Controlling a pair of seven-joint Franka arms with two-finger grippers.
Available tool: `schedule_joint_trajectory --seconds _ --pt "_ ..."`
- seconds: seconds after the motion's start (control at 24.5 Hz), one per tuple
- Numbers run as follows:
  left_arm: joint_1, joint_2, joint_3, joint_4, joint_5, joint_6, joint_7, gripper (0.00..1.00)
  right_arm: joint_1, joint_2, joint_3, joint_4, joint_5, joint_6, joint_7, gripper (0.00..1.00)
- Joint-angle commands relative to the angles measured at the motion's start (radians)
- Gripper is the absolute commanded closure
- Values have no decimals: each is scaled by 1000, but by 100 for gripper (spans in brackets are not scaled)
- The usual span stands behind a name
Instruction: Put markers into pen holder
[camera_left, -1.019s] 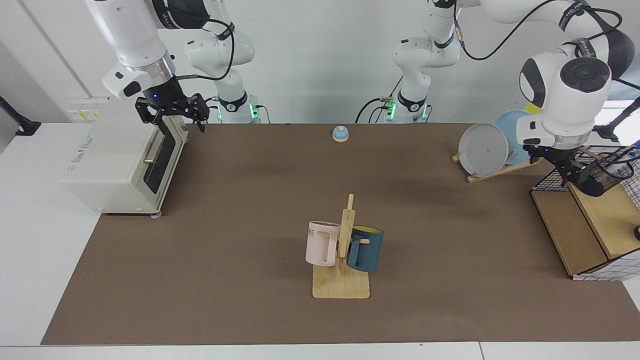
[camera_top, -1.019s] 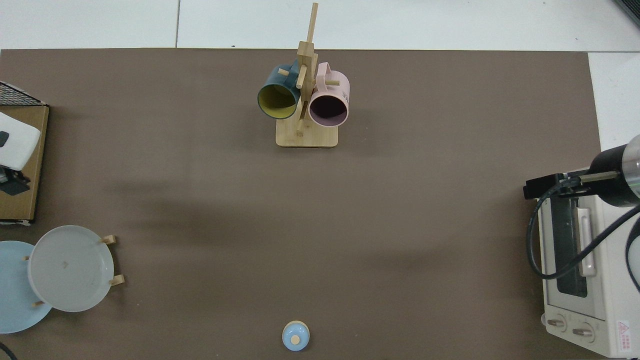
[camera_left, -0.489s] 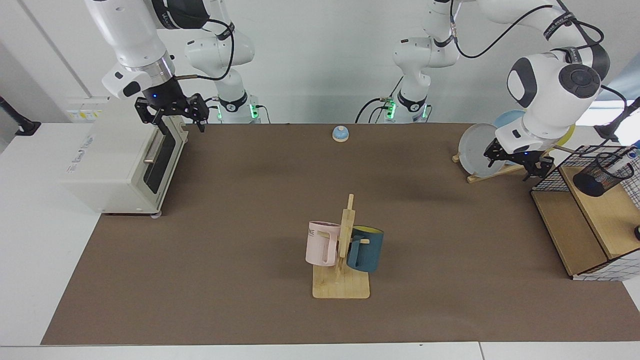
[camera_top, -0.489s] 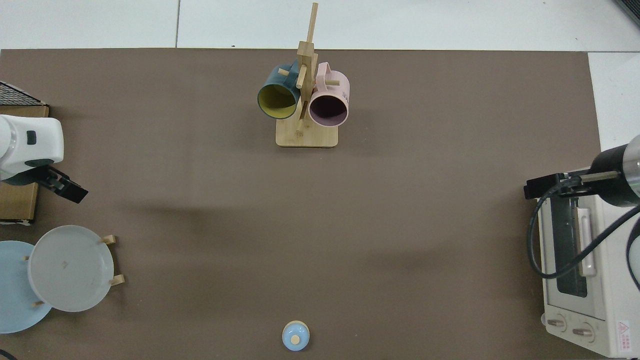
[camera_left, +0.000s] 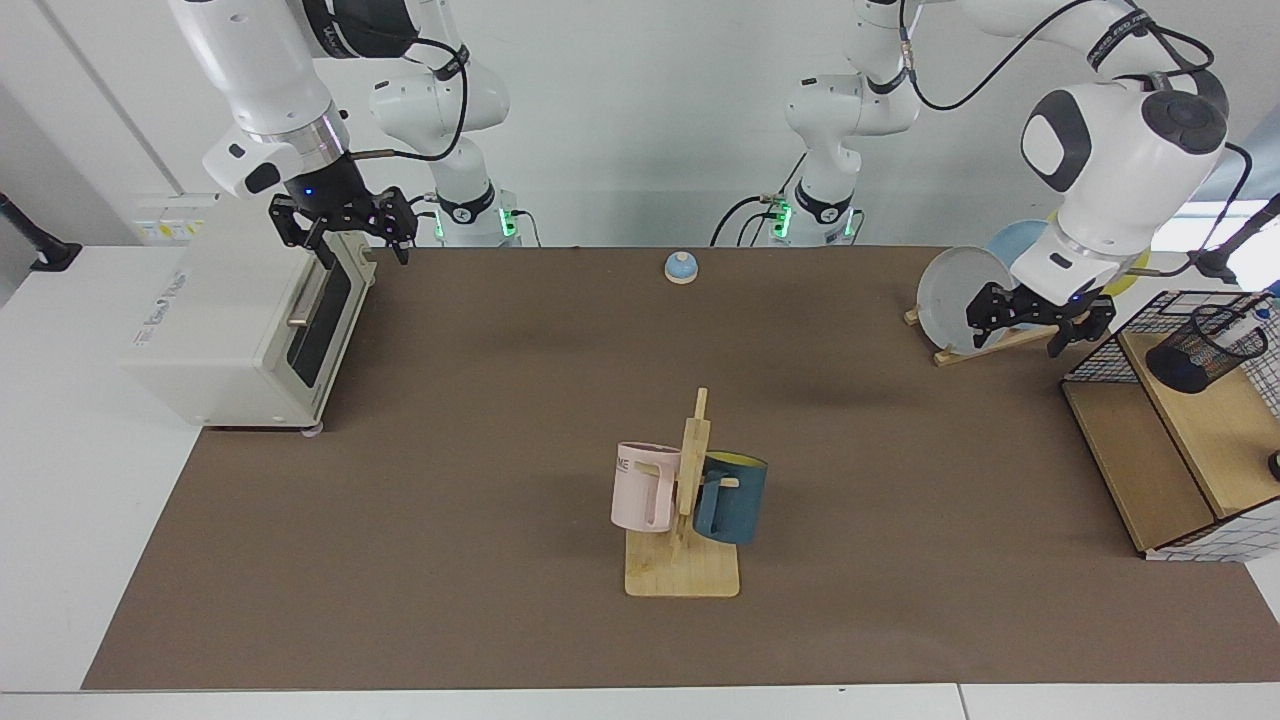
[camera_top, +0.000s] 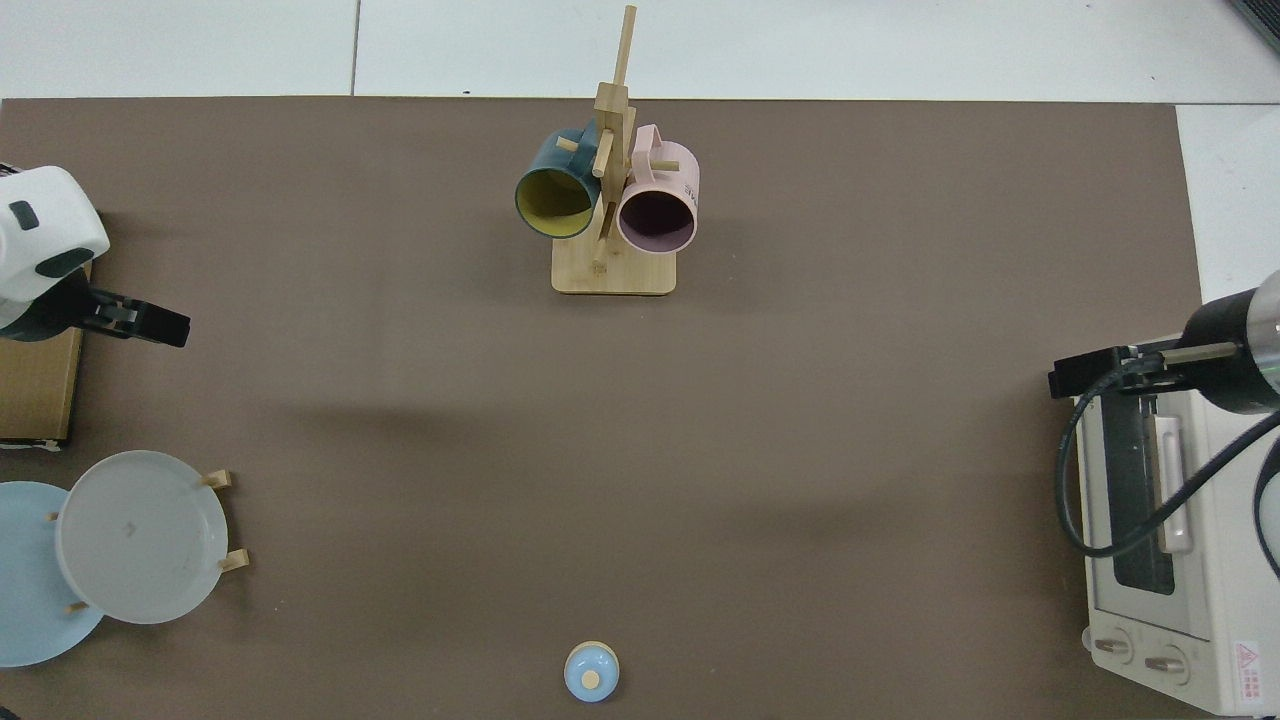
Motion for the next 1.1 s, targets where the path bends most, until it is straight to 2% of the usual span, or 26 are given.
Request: schedule_joint_trajectory --seconds 0.0,0.12,0.29,0.45,0.61,1.06 --pt "-36 -30 10 76 -13 -107 -73 0 -14 -12 7 -9 1 2 -24 0" --pt "-36 -107 -22 64 -4 -153 -79 0 -16 -12 7 -9 1 1 -24 0" --pt "-32 -148 -38 53 1 -197 -84 0 -20 -12 7 -10 -2 1 -26 0" --pt "-32 -159 -27 61 -10 -208 -112 0 -20 -12 7 -10 -7 1 -26 0" --pt "-32 -187 -26 18 -14 -202 -119 0 -22 -12 5 -10 -8 1 -27 0" --pt "-34 -188 -27 6 -34 -187 -116 0 -20 -10 5 -10 -11 2 -27 0"
